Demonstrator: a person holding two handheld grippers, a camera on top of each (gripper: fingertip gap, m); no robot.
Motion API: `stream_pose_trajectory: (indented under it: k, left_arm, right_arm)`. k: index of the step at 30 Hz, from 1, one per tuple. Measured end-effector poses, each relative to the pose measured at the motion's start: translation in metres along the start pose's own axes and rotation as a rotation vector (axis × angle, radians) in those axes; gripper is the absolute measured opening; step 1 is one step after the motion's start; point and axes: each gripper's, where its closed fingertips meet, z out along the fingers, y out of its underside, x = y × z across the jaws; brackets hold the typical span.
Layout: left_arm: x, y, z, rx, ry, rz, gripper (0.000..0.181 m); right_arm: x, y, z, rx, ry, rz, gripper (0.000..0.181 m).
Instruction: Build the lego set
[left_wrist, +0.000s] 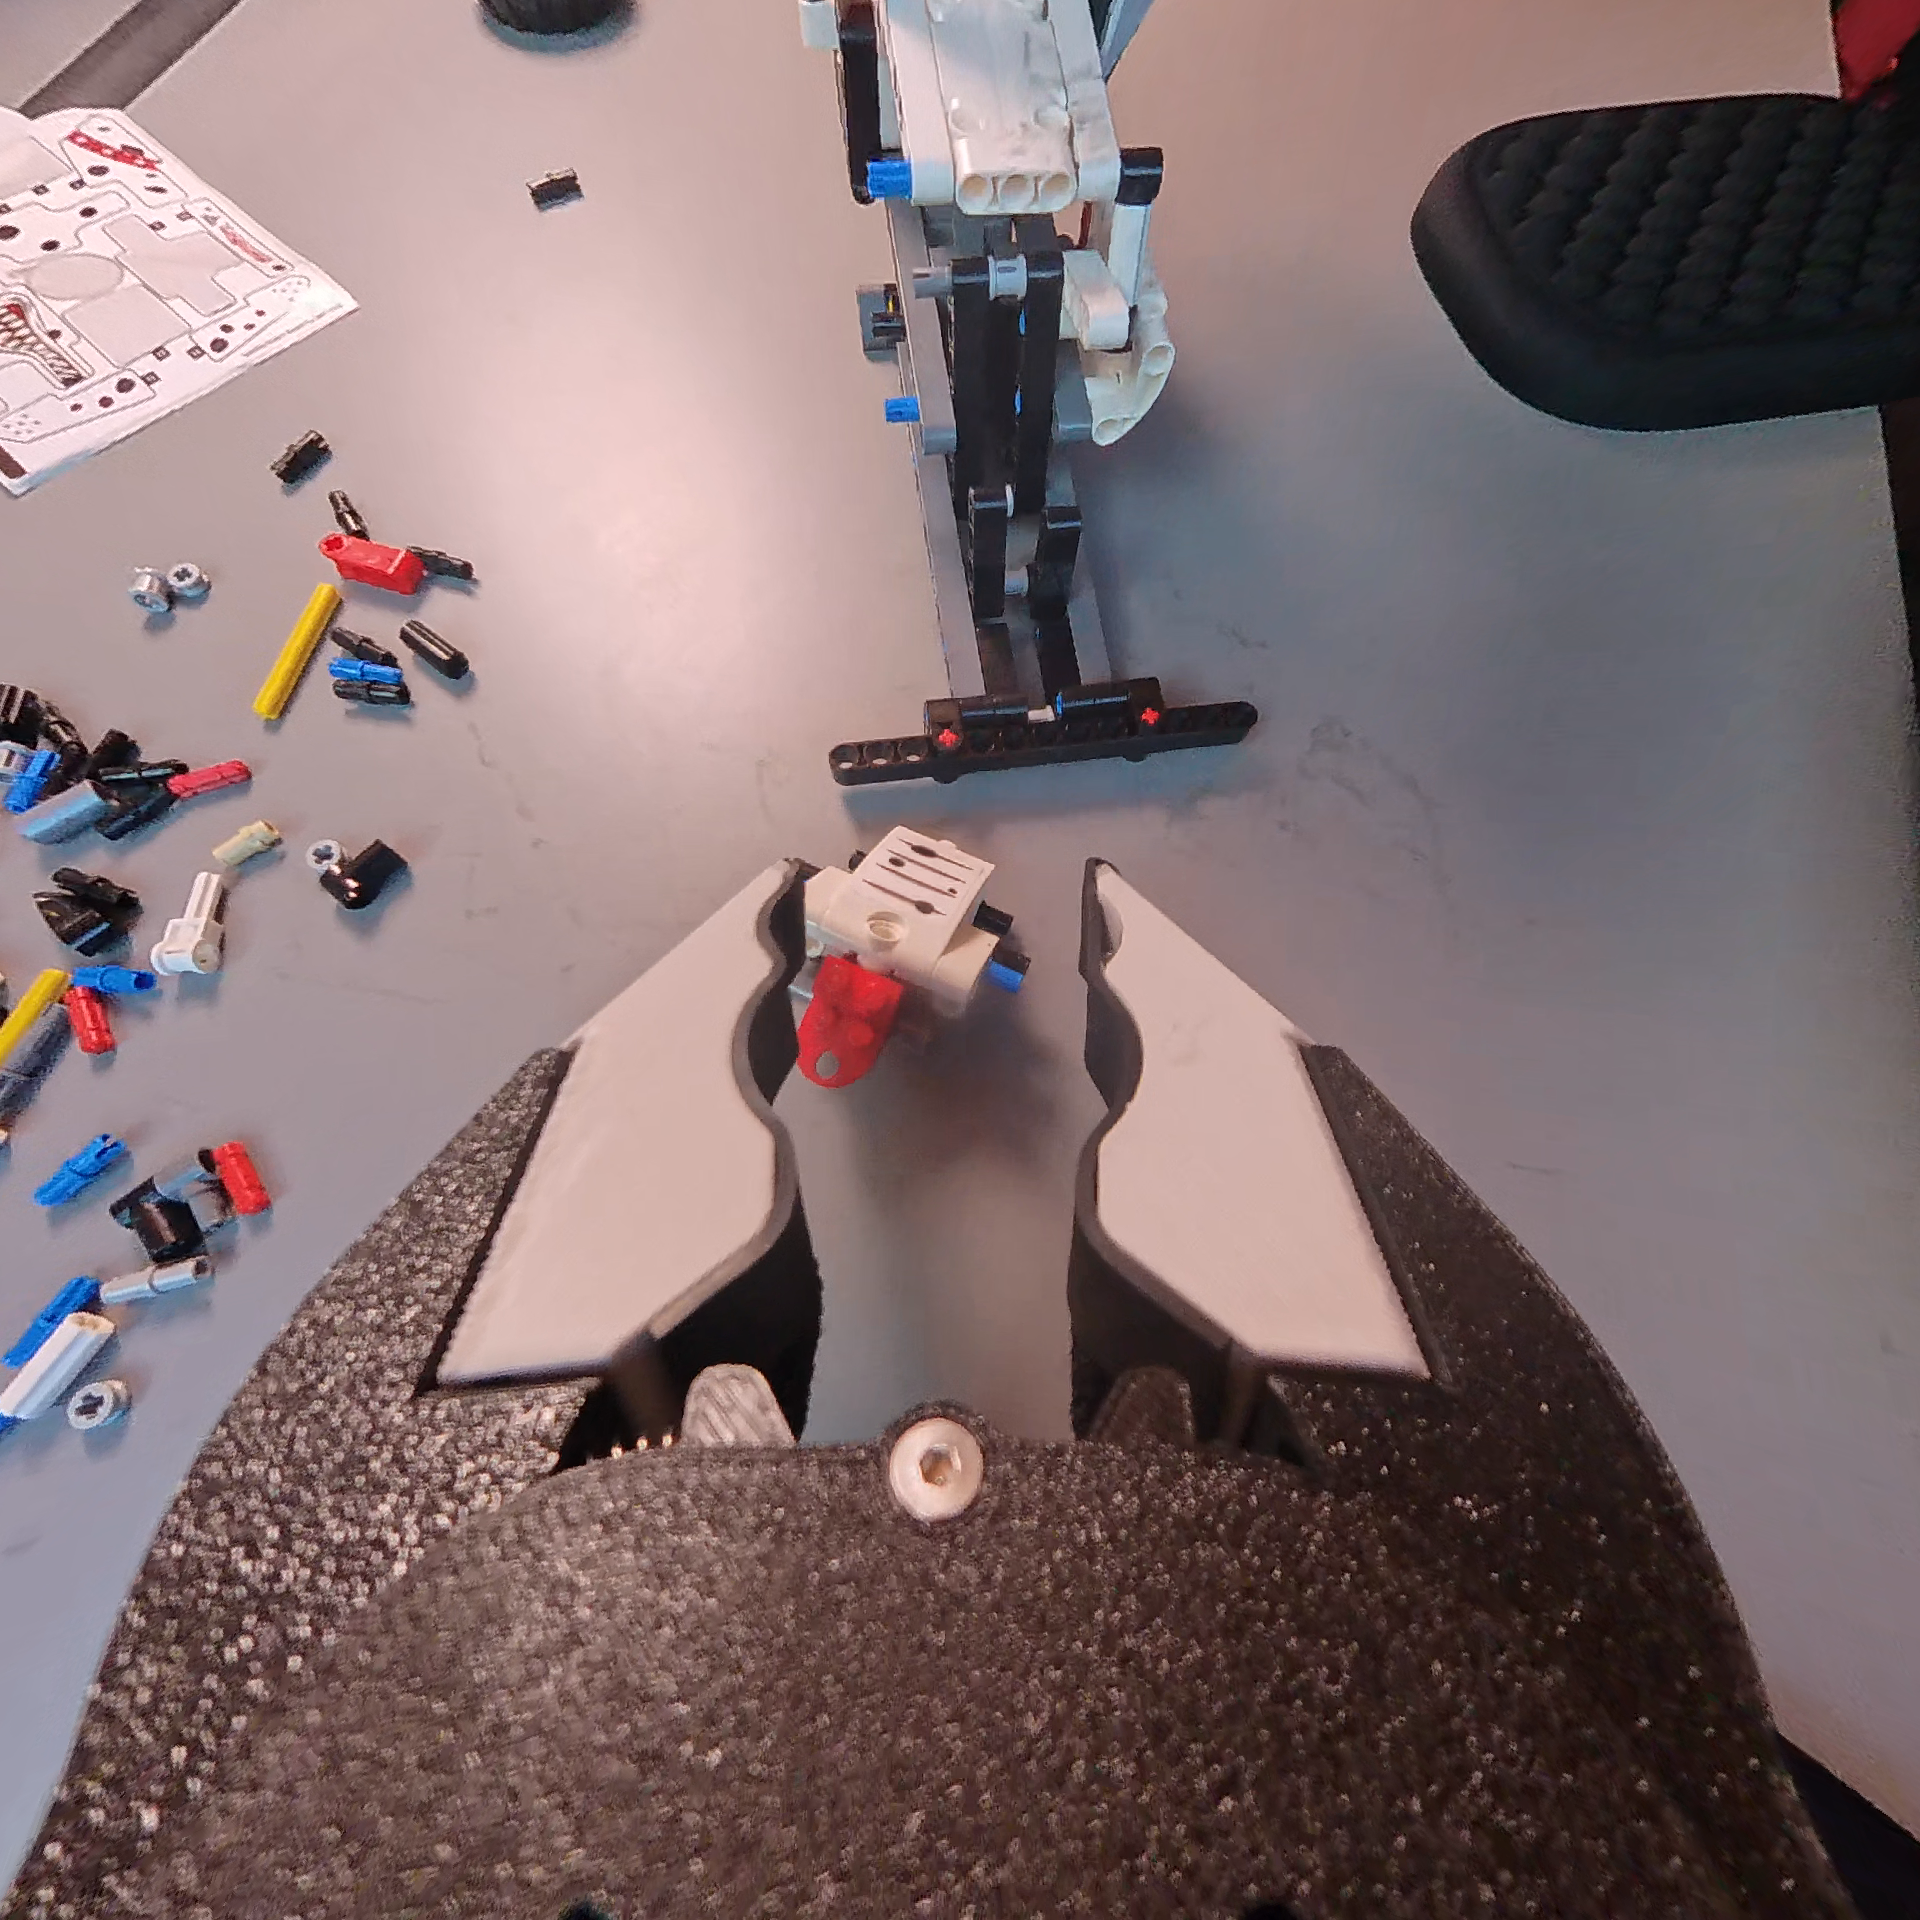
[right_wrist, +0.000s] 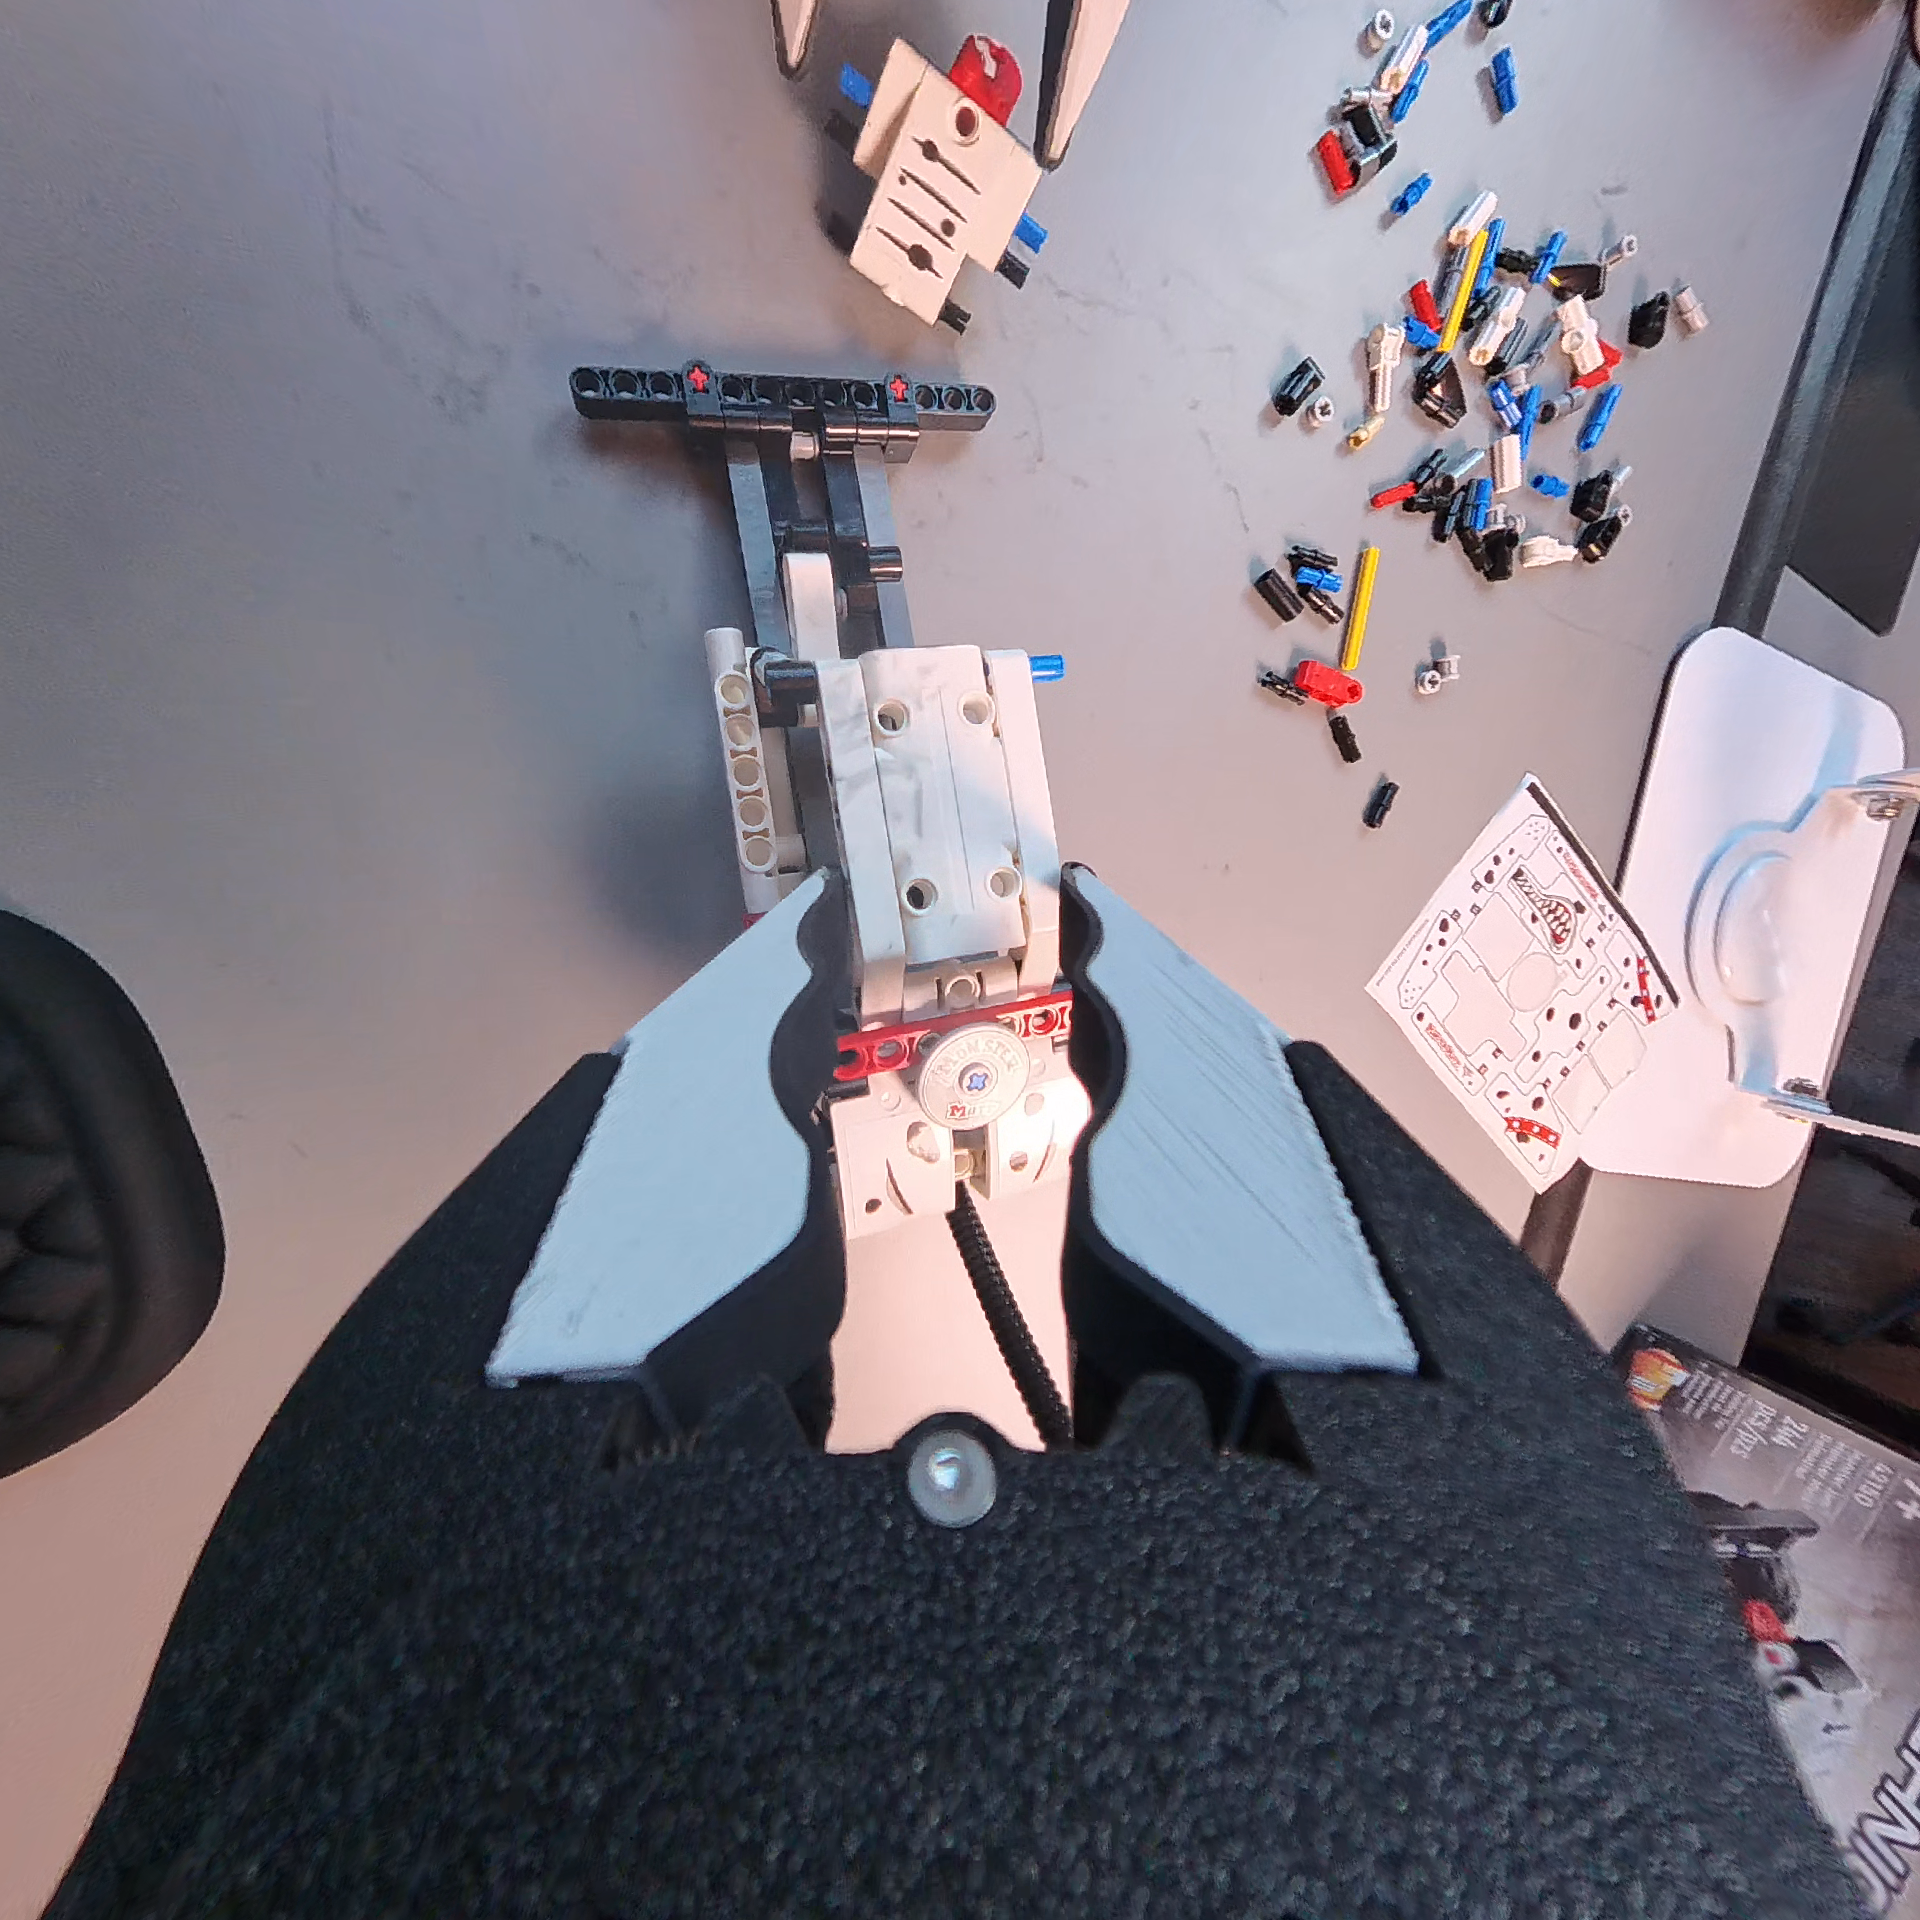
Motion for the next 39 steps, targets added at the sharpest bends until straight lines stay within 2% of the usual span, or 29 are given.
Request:
stream_pose_trajectory:
  k: [18, 27, 34, 39]
  left_arm:
    - [-0.013, 0.010, 0.011, 0.003, -0.023, -0.061, 0.053]
    - [-0.028, -0.011, -0.005, 0.128, -0.125, -0.064, 0.054]
    - [-0.048, -0.027, -0.025, 0.243, -0.239, -0.090, 0.056]
    - [-0.051, -0.027, -0.027, 0.257, -0.256, -0.107, 0.056]
  right_arm:
    - [0.005, 0.007, -0.010, -0.003, 0.088, 0.050, 0.045]
    - [0.004, -0.003, -0.021, 0.094, 0.177, 0.245, 0.059]
    - [0.003, -0.001, -0.015, 0.095, 0.322, 0.365, 0.069]
    - [0.003, 0.012, -0.013, 0.041, 0.375, 0.366, 0.071]
